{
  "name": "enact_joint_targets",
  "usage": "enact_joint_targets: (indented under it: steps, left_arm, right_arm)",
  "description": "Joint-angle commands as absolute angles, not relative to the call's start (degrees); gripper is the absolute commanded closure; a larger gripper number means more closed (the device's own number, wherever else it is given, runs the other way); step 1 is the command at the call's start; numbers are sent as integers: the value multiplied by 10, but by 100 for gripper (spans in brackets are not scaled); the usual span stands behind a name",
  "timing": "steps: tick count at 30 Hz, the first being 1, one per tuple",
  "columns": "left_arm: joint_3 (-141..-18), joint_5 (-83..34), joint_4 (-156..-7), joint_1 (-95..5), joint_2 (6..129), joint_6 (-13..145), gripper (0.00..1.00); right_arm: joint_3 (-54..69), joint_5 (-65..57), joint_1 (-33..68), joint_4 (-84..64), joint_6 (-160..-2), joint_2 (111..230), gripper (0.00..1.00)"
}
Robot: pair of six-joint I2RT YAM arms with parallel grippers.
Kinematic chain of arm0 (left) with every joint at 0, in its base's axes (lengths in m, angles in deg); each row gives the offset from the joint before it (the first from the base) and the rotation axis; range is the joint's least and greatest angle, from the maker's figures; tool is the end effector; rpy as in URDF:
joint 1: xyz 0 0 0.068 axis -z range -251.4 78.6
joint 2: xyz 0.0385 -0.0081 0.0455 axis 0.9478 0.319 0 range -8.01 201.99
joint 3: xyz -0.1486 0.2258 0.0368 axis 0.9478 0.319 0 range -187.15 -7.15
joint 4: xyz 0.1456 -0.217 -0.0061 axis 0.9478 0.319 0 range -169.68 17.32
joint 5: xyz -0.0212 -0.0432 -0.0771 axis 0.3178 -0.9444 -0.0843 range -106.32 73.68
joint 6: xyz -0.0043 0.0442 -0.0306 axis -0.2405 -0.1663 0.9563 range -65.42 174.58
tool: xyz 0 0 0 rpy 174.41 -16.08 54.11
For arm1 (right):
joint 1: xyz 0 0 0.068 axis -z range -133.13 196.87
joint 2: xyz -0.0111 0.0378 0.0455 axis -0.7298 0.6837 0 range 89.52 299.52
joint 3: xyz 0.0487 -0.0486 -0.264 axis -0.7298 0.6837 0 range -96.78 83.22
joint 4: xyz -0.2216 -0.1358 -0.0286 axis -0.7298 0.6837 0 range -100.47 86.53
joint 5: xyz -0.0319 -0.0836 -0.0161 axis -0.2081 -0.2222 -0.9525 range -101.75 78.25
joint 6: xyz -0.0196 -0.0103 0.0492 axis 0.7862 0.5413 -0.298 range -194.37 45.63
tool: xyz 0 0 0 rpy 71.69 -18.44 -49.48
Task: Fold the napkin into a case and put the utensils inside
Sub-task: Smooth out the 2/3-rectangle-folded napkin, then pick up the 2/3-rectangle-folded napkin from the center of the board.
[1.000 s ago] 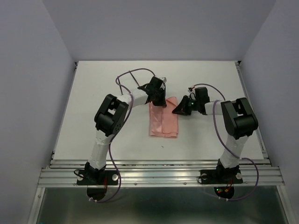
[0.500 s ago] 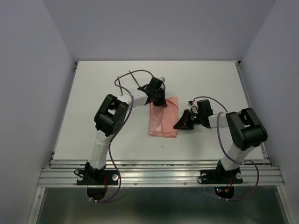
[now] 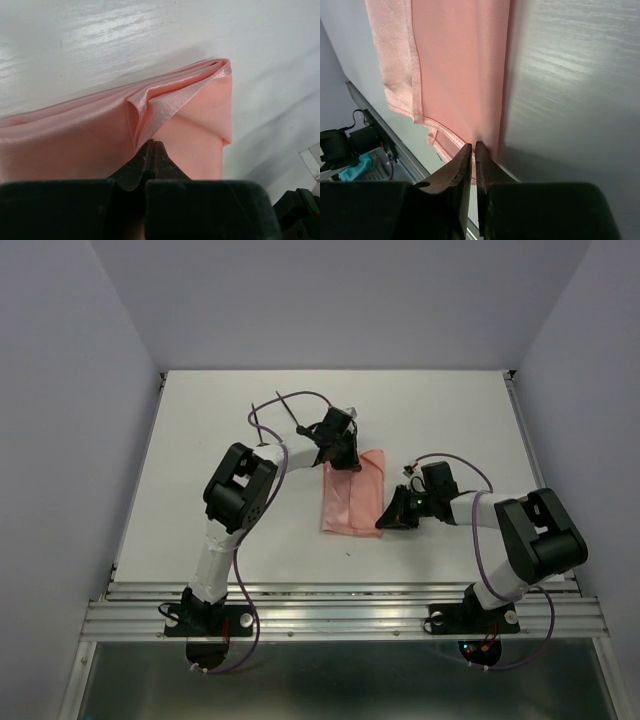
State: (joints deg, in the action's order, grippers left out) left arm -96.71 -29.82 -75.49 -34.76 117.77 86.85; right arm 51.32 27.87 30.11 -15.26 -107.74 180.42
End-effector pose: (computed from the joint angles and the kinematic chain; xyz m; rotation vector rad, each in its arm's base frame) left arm 0.3883 -0.2991 0.1610 0.2240 2.4066 -0.8662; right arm 0.2434 0.0972 0.1162 0.0765 2.6246 1.2080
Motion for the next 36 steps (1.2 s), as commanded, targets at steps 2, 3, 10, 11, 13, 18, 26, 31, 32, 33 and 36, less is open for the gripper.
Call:
enact_joint_targets:
  steps: [2, 3, 10, 11, 13, 18, 26, 31, 32, 33, 36]
  left_arm:
    - [-985, -266, -690, -338, 1154, 853, 92]
    - [-992, -260, -682, -335, 1150, 851, 89]
    - [-1024, -227, -620, -327, 1099, 816, 73]
    - [-1029, -226, -614, -326, 1094, 812, 72]
    - [-1038, -219, -597, -325, 1078, 803, 67]
    - [-1032, -205, -578, -325, 1043, 796, 47]
    - [-951, -133, -581, -336, 992, 829, 39]
    - [-849, -132, -630, -359, 964, 892, 39]
    - [-831, -131, -634, -364, 965, 897, 39]
    - [-826, -132, -643, -365, 967, 901, 39]
    - [-817, -143, -654, -368, 983, 908, 39]
  right_arm:
    - [490, 195, 292, -43, -1045, 1763, 87]
    - [484, 192, 292, -43, -1050, 1755, 87]
    - [418, 138, 292, -44, -1093, 1681, 86]
    - [411, 112, 292, -47, -1097, 1676, 85]
    - [382, 72, 292, -48, -1099, 1681, 85]
    - [288, 42, 292, -42, -1068, 1761, 85]
    - [99, 21, 292, 9, -1019, 1932, 85]
    - [42, 13, 292, 35, -1000, 2001, 86]
    - [41, 15, 292, 33, -1000, 2005, 86]
    - [41, 17, 292, 30, -999, 2011, 86]
    - [36, 15, 292, 29, -999, 2038, 86]
